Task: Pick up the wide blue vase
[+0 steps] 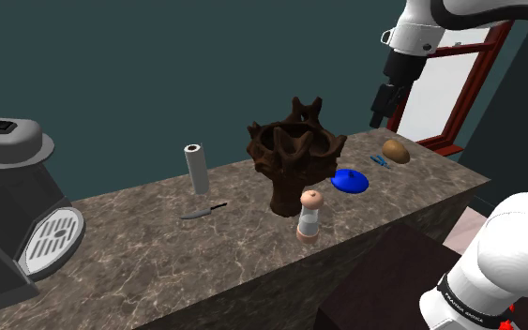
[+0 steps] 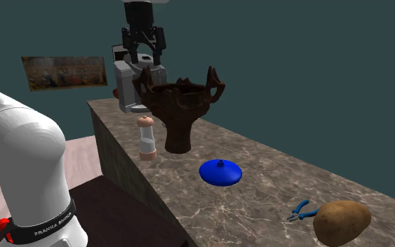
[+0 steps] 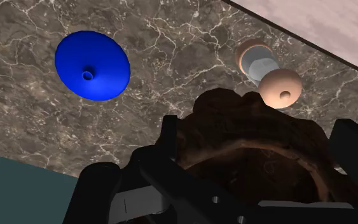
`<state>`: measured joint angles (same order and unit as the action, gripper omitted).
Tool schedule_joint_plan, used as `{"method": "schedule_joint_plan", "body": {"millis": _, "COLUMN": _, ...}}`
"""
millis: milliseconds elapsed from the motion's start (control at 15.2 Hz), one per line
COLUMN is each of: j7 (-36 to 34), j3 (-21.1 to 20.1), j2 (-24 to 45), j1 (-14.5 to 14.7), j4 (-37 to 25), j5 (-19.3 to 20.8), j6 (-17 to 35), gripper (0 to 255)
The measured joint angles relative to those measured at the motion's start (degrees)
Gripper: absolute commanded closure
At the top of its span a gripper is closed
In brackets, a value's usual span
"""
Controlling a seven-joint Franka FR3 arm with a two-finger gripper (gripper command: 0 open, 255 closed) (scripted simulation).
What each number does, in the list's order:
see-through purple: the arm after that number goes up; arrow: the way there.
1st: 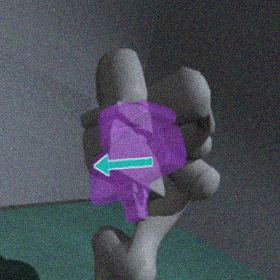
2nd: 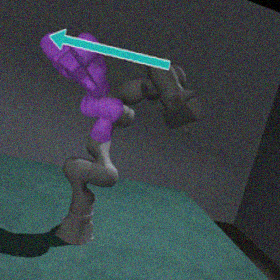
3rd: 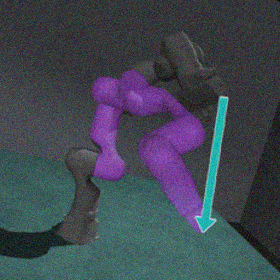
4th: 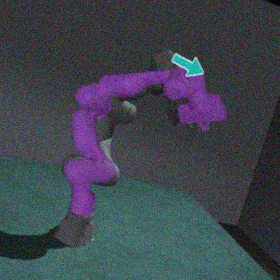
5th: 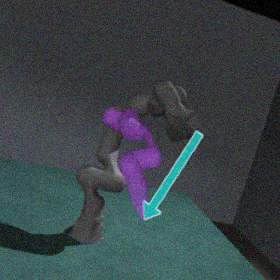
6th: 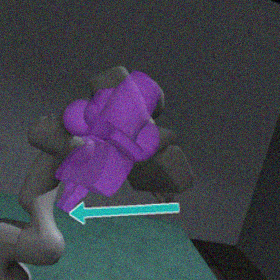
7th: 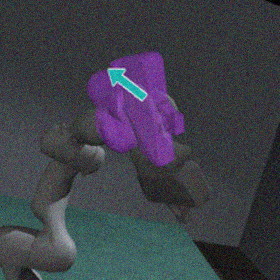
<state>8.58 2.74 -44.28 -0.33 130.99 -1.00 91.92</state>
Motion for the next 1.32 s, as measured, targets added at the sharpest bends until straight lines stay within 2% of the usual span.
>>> {"method": "schedule_joint_plan", "body": {"millis": 198, "j7": 1.35, "j3": 1.09, "j2": 0.86, "j1": -0.20, "j4": 1.02, "j5": 0.56, "j6": 1.57, "gripper": 0}}
{"method": "schedule_joint_plan", "body": {"millis": 660, "j7": 8.13, "j3": 6.50, "j2": 7.66, "j1": -1.05, "j4": 6.03, "j5": 2.90, "j6": 11.81, "gripper": 0}}
{"method": "schedule_joint_plan", "body": {"millis": 1320, "j7": 19.13, "j3": 14.63, "j2": 24.33, "j1": -1.42, "j4": 5.63, "j5": 3.23, "j6": 25.79, "gripper": 0}}
